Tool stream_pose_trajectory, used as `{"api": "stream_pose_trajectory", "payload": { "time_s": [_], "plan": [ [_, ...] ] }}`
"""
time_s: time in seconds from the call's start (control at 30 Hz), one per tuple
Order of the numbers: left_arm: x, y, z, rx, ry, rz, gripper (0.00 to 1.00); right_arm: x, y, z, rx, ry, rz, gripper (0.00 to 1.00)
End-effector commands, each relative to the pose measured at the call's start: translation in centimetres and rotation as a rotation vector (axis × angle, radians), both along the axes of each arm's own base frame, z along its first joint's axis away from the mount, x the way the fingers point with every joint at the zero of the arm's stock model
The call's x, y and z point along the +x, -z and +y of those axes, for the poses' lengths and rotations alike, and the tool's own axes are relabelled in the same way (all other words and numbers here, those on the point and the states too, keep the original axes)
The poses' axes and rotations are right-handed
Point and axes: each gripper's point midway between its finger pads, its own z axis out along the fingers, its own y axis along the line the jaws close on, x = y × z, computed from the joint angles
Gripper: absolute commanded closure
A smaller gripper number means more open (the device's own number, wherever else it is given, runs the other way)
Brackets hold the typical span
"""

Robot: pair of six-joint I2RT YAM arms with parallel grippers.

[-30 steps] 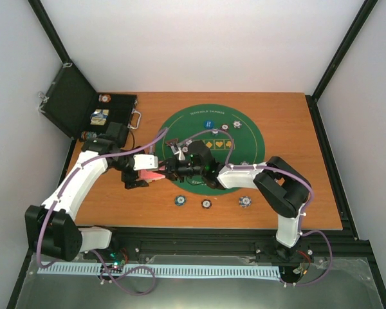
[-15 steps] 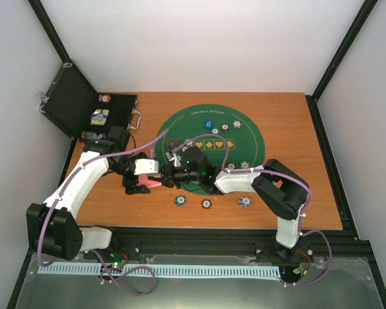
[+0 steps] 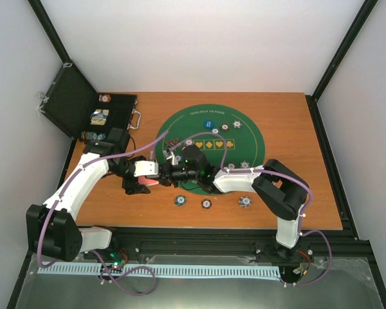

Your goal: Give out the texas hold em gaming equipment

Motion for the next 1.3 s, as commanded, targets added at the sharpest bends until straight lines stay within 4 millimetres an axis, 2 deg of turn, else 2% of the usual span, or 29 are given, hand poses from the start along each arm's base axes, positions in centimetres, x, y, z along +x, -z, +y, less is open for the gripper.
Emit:
{"api": "stream_pose_trajectory", "payload": {
  "time_s": [0.0,0.2,0.5,0.73,0.83,0.9,1.0,1.13,1.2,1.27],
  "plan": [
    [-0.1,-0.8,-0.6,-0.035,0.006,-0.026,0.16,-0.1,-2.0,0.5,0.061,-0.008,-0.047,0.97],
    [0.0,-1.7,-0.7,-0.052,-0.001,-0.053,0.24,-0.2,-1.0,0.1,0.045,0.000,-0.035,0.97],
    [0.0,-2.0,-0.6,-0.048,-0.004,-0.088,0.43,-0.2,-0.3,-0.1,0.024,0.012,-0.034,0.97],
    [0.3,-2.9,-0.7,-0.073,-0.011,-0.154,0.45,0.0,2.2,-0.6,-0.079,0.022,-0.044,0.97],
    [0.3,-2.8,-0.6,-0.065,-0.009,-0.160,0.42,-0.2,3.5,-0.9,-0.110,0.022,-0.035,0.97],
    [0.2,-2.4,-0.5,-0.058,-0.010,-0.154,0.38,-0.3,3.7,-1.0,-0.105,0.026,-0.031,0.97],
    [0.0,-1.6,-0.3,-0.046,-0.013,-0.140,0.32,-0.1,3.3,-1.0,-0.089,0.033,-0.032,0.97],
    [0.2,-1.0,-0.1,-0.029,-0.024,-0.141,0.29,0.0,2.4,-0.9,-0.062,0.039,-0.042,0.97],
    [0.2,-0.9,0.0,-0.027,-0.034,-0.136,0.18,0.1,1.9,-0.9,-0.053,0.046,-0.048,0.97],
    [0.1,-1.0,-0.1,-0.034,-0.047,-0.130,0.13,0.1,1.7,-0.9,-0.050,0.052,-0.053,0.97]
  ]
}}
